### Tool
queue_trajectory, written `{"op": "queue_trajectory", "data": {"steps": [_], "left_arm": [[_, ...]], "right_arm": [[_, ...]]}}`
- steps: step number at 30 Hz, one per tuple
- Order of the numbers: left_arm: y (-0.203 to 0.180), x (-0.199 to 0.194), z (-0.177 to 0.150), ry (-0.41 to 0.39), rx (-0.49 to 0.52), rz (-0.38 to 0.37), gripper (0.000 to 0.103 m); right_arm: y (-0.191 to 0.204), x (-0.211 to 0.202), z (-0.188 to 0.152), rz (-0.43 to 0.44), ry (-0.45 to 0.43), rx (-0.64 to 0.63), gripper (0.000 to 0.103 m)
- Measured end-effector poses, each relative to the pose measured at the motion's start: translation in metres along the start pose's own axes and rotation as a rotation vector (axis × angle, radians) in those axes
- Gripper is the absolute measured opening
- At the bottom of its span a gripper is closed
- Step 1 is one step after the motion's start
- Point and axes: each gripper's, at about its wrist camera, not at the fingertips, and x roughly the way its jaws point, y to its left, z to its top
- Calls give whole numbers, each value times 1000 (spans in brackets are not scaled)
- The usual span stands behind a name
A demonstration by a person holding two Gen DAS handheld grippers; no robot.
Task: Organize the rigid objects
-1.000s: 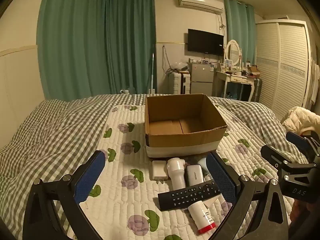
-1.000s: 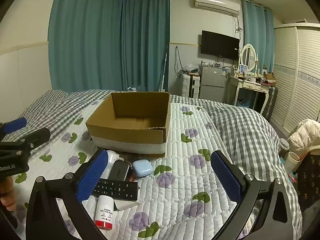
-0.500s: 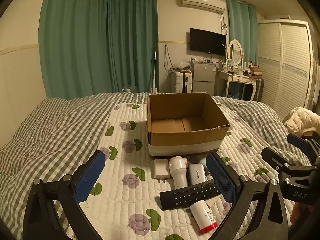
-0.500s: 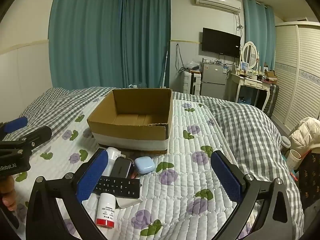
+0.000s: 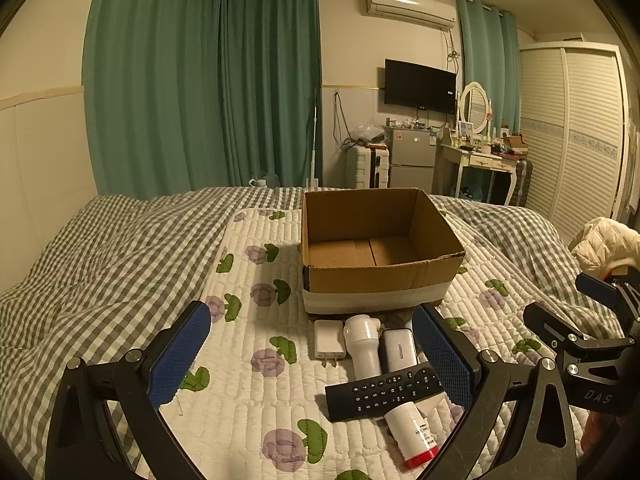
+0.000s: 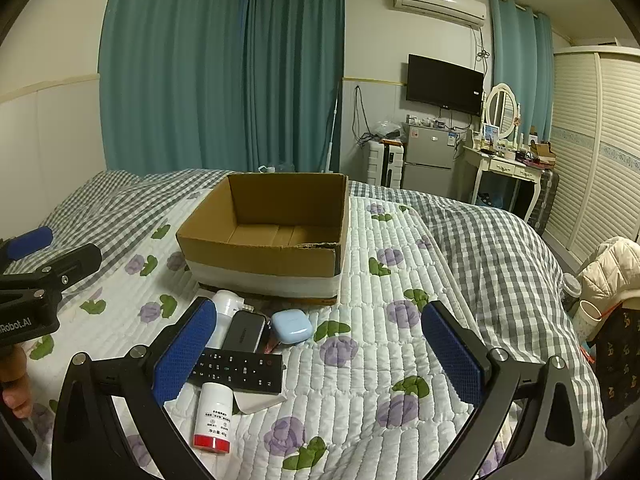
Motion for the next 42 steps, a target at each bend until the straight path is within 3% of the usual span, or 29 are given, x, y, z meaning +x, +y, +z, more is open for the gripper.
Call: {"op": "queue_trajectory", "data": {"steps": [42], "left_arm": [[4, -2, 0, -5, 8, 6, 103]], "right_arm": [[4, 3, -1, 12, 19, -7, 103]]}}
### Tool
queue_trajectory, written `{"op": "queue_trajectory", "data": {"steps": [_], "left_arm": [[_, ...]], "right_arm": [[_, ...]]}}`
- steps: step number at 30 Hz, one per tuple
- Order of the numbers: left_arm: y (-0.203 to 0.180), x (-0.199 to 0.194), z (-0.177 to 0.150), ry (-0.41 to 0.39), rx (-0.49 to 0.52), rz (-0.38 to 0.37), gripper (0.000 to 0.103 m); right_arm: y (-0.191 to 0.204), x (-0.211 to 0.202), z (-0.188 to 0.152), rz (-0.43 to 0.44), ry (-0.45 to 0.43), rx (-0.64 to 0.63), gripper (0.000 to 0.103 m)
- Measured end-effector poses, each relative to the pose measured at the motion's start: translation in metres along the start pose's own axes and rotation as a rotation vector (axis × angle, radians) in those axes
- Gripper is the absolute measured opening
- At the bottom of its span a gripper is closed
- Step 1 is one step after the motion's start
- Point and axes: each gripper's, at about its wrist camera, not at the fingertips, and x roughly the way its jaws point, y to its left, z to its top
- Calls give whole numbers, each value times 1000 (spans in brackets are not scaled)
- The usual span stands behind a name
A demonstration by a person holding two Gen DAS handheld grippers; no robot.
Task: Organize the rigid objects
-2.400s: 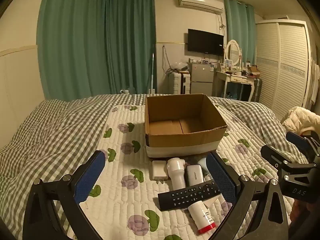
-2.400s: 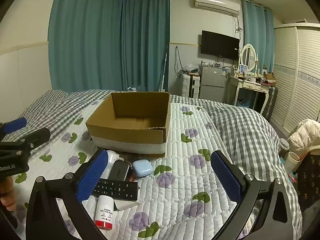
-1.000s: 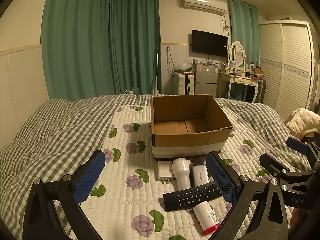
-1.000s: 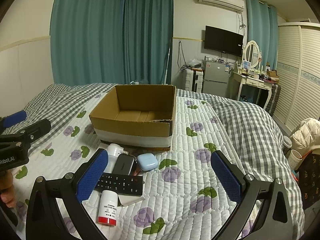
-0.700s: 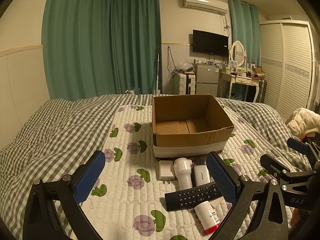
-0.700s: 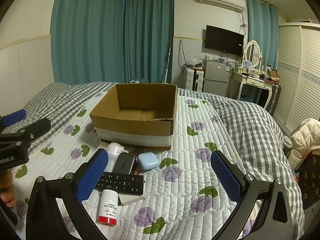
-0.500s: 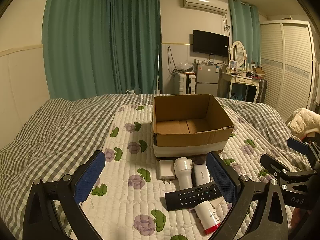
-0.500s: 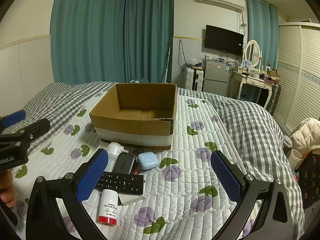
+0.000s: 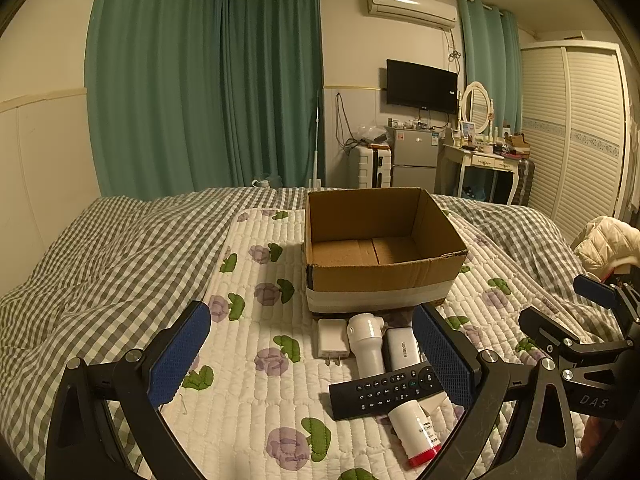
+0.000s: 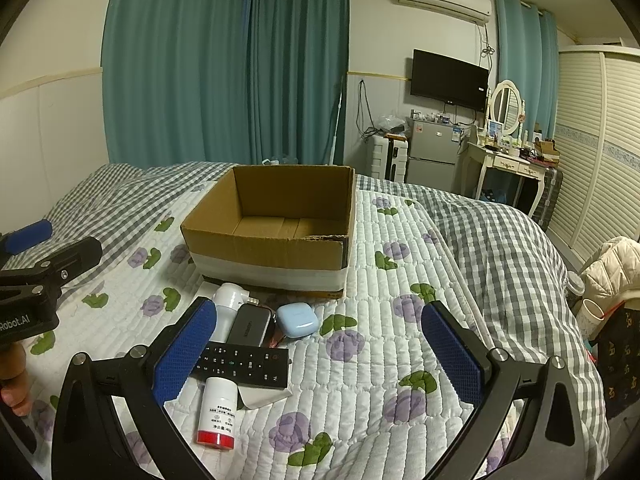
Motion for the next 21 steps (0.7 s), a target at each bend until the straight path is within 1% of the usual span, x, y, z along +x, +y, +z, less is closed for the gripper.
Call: {"op": "queue_trajectory", "data": {"steps": [10, 16, 18, 21], "left_arm": [[-1, -2, 0, -4, -6, 0, 103], [5, -11, 5, -18, -30, 2, 103], [8, -10, 6, -16, -37, 4, 103], [16, -5, 3, 2, -42, 15, 103]], "right_arm": [[2, -3, 2, 3, 1, -9, 103], [14, -10, 9, 2, 4, -33, 103], [19, -8, 9, 0, 23, -31, 103], [29, 3, 2, 33, 78, -22, 103]]}}
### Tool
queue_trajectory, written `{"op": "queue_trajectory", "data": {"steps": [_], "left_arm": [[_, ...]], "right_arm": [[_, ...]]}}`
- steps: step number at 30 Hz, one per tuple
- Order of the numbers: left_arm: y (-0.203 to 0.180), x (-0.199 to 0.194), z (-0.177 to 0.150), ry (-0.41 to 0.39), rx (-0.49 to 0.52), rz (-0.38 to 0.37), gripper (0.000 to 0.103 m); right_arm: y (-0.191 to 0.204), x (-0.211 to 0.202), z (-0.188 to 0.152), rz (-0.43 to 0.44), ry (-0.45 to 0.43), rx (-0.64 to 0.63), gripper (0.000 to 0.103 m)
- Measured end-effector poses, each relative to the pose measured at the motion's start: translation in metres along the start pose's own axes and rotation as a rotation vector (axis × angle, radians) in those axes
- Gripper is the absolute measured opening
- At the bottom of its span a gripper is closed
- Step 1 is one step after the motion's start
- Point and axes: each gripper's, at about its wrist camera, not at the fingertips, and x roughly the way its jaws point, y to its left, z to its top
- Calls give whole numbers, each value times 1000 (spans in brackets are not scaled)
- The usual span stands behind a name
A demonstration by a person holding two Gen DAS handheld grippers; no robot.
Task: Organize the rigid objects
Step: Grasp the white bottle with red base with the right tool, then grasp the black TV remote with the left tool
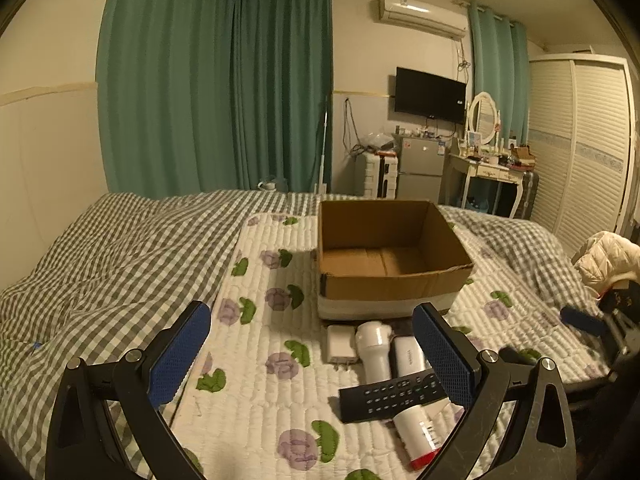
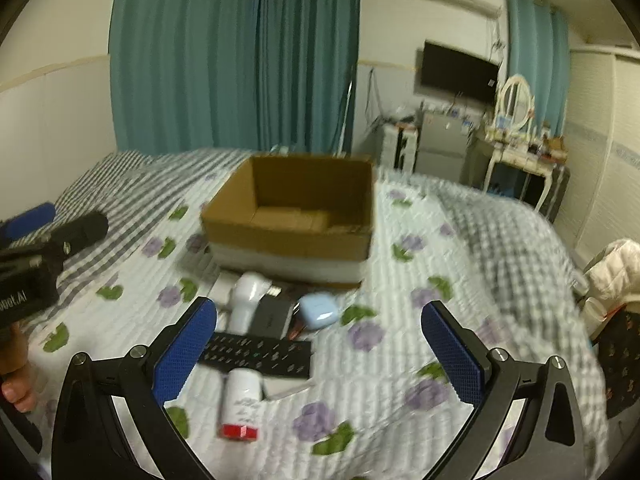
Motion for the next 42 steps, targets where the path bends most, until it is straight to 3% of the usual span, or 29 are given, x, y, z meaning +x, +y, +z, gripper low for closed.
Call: {"op": "queue_trajectory", "data": {"steps": [5, 7, 10, 14, 16, 20, 25, 30, 35, 38, 42], "left_arm": [[16, 25, -18, 90, -9, 40, 103], [20, 36, -27, 127, -5, 49, 103], [23, 47, -37, 162, 3, 67, 103], [21, 59, -46, 201, 10, 70, 103], [19, 63, -48, 217, 22, 67, 103], [8, 70, -51, 238, 81, 44, 103], [-21, 85, -59, 274, 199, -7, 103], [-61, 104, -76, 322, 314, -92, 102], [-86, 104, -94, 356, 452, -135, 101], [-81, 109, -95, 455, 378, -165, 101], [-74, 123, -103, 578, 174, -167, 101]], "right_arm": [[33, 44, -30, 62, 172, -56, 102], [46, 66, -44, 97, 263, -83, 89], [55, 90, -58, 128, 352, -90, 82], [59, 112, -73, 186, 456, -62, 55], [60, 116, -78, 171, 475, -69, 37], [46, 101, -71, 186, 437, -21, 36], [14, 69, -41, 141, 363, -5, 36], [-27, 63, -26, 64, 355, 10, 37], [-65, 61, -32, 68, 367, 86, 37], [-68, 63, -37, 86, 368, 105, 37], [-63, 63, -37, 93, 354, 105, 37]]}}
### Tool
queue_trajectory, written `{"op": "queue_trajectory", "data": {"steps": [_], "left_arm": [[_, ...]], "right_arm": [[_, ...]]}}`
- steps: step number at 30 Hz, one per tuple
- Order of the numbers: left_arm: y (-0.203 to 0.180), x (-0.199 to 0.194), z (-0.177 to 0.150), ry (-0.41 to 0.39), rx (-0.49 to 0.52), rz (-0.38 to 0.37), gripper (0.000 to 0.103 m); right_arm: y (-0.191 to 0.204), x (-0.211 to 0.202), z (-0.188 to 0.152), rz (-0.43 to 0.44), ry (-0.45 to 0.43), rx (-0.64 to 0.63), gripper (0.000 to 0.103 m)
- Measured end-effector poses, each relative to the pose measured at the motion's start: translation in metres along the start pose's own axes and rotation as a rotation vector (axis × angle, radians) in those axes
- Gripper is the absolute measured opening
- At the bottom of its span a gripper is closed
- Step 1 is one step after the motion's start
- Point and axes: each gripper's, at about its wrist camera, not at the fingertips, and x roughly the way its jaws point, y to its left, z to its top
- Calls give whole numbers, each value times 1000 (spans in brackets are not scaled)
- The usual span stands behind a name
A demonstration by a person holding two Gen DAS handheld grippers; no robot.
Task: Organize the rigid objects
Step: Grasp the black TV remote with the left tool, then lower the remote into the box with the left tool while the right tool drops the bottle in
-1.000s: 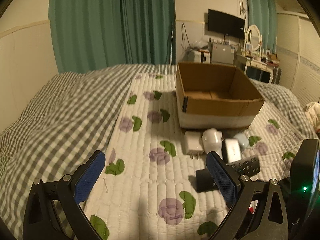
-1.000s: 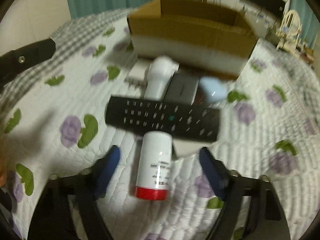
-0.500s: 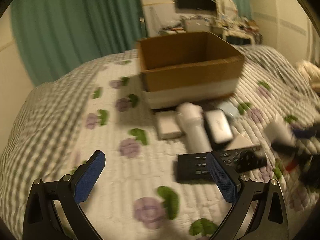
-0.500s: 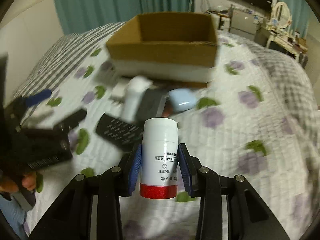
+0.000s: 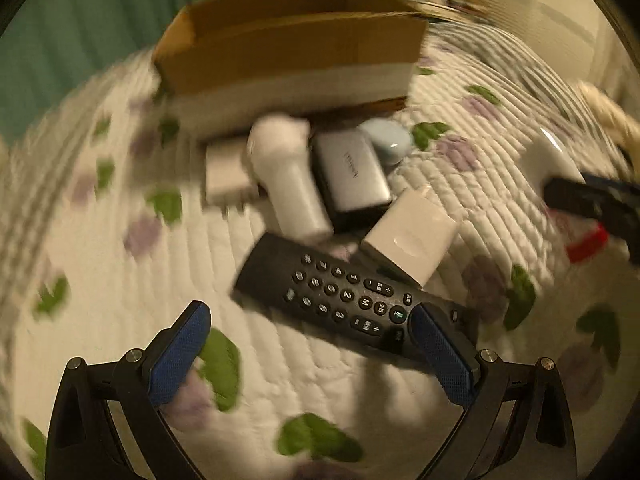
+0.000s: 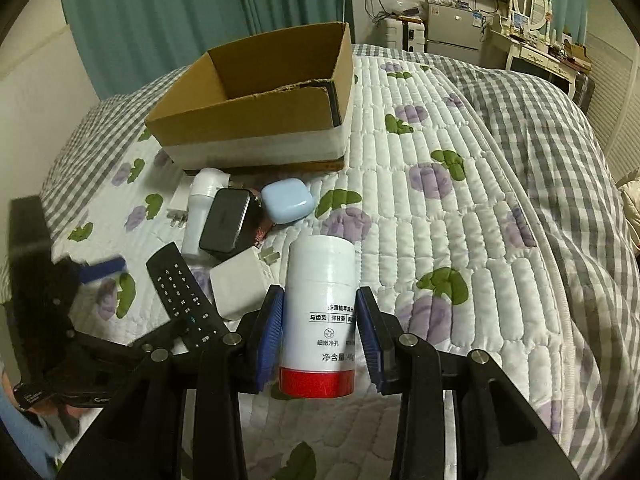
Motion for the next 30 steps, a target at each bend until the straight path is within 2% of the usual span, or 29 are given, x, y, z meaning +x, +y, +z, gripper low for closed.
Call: {"op": "queue_trajectory", "data": {"steps": [2, 4, 7, 9, 11, 14, 16, 20, 21, 23, 30], "left_arm": [[2, 11, -3, 38, -97, -23, 101], [0, 16, -2, 40, -155, -20, 100], [-5, 23, 4, 36, -210, -44, 88], [-3, 23, 8, 33, -248, -60, 68], [0, 23, 13, 43, -278, -95, 59], [0, 18, 15, 47, -272, -123, 48], [-2, 9, 15, 40, -260, -137, 35], [-1, -22, 17, 1, -238, -173, 34], [0, -30, 17, -16, -234, -177, 22], [2, -44, 19, -42, -227, -187, 22], [6, -101, 37, -184, -187, -143, 22]], "right_arm": [[0, -2, 0, -1, -10, -2, 37], [-1, -3, -1, 2, -16, 3, 37], [-2, -4, -1, 4, -20, 6, 37], [-2, -5, -1, 1, -24, 1, 37], [-1, -6, -2, -4, -31, -4, 36], [1, -7, -2, -12, -36, -10, 36], [2, -10, -2, -13, -44, -12, 36], [8, -17, -1, -14, -68, -29, 36], [11, -20, -1, -14, -77, -37, 36], [17, -26, 0, -15, -90, -52, 36], [33, -49, 9, -3, -138, -77, 36]]}}
